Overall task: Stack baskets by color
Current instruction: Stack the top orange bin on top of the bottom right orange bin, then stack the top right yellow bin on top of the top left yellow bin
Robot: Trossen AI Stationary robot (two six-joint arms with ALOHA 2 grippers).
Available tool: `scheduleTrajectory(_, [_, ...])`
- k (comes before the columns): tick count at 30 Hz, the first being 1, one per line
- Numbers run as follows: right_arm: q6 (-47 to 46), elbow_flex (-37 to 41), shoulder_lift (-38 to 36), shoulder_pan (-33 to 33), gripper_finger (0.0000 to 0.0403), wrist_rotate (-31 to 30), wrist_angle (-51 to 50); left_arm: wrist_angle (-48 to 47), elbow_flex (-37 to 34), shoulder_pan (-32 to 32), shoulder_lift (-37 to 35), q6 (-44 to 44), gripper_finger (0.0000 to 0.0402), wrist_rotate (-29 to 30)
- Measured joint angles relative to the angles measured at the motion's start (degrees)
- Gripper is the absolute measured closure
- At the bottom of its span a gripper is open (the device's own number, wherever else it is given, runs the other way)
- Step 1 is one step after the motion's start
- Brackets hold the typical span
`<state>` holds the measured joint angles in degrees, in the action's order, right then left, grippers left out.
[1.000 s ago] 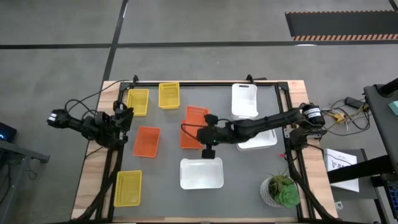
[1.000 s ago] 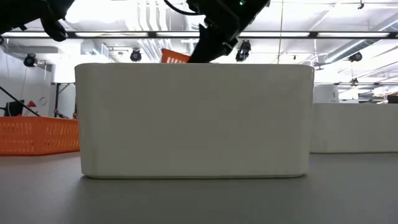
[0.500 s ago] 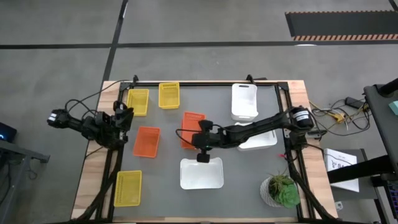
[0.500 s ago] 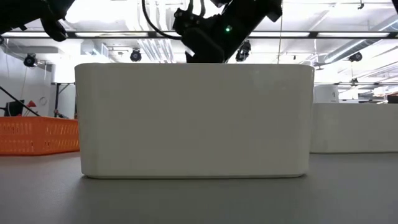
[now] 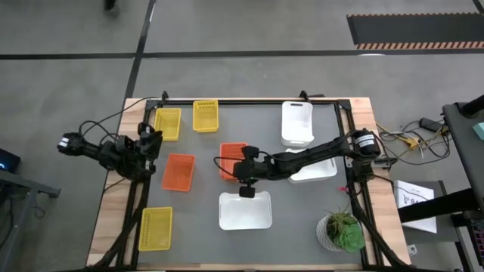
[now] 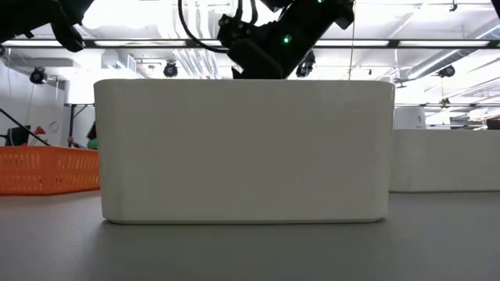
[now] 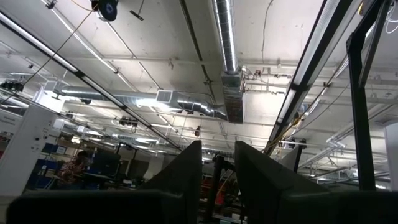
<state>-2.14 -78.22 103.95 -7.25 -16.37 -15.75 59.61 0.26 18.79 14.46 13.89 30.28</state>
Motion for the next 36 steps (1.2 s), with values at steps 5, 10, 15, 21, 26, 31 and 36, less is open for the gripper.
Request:
scheduleTrajectory(5, [0.68,0.00,-3.26,0.00,0.0264,4.95,-1.05,0.00,0.01,-0.02,0.00,-0.07,0.0323,-0.02])
scheduleTrajectory(10, [4.50,0.78,-7.40,-0.51,0.0282,6.31,-5.19,0.01,0.01,-0.02,0.02,-0.14,0.0323,-0.02])
scheduleTrajectory(15, [7.31,6.78,-13.25,-0.63,0.0366,6.31,-5.60,-0.24,-0.01,0.00,0.88,-0.93,0.0323,-0.02])
scheduleTrajectory(21, [11.86,19.02,-25.57,0.08,0.0392,6.31,0.54,-0.16,0.01,-0.04,5.09,-1.70,0.0323,0.04])
scheduleTrajectory(26, [16.88,31.55,-37.12,1.90,0.0394,6.24,13.98,-0.12,3.65,-0.38,9.34,-1.14,0.0323,1.92])
scheduleTrajectory(31, [18.53,39.64,-45.90,2.77,0.0394,6.30,25.83,-0.31,8.92,-0.42,16.13,-4.49,0.0323,-0.31])
scheduleTrajectory(36, [21.61,42.11,-52.92,2.80,0.0394,6.29,26.80,-0.22,14.99,-0.44,29.56,-13.16,0.0323,6.81])
